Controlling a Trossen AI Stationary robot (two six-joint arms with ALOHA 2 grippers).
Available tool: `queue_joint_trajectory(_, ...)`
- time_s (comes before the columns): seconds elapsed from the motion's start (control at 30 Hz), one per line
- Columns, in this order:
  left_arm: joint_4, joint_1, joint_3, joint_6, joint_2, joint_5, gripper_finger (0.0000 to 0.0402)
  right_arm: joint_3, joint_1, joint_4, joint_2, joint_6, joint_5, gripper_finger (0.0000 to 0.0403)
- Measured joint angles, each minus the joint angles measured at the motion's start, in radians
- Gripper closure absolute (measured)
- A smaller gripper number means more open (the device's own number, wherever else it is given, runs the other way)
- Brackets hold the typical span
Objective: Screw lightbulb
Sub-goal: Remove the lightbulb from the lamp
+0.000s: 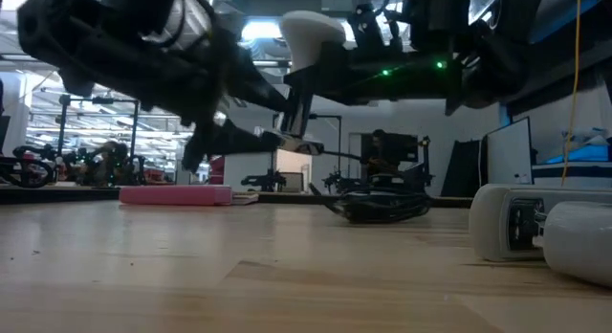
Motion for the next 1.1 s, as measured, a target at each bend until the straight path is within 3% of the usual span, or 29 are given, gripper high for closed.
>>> queue_joint_trajectory(0.17,-0.01,0.013,0.014,-0.096,0.057,-0.001,0.0137,0.014,0.0,0.003,0.0,-0.044,-0.01,0.0246)
queue_joint_trajectory(0.4,-0.041,0.047,0.014,-0.049,0.037,-0.021,0.0137,0.014,0.002,0.0,0.0,-0.044,-0.056,0.0245)
queue_joint_trajectory(0.7,-0.044,0.091,0.014,-0.048,0.037,-0.03,0.0139,0.014,0.002,-0.035,0.0,-0.046,-0.214,0.0245)
queue_joint_trajectory(0.87,-0.053,0.091,0.014,-0.046,0.037,-0.032,0.0171,0.014,0.002,-0.084,0.0,-0.044,-0.233,0.0245)
queue_joint_trajectory(1.1,-0.092,0.092,0.012,-0.074,0.035,-0.018,0.0247,0.009,0.002,-0.106,0.0,-0.062,-0.239,0.0244)
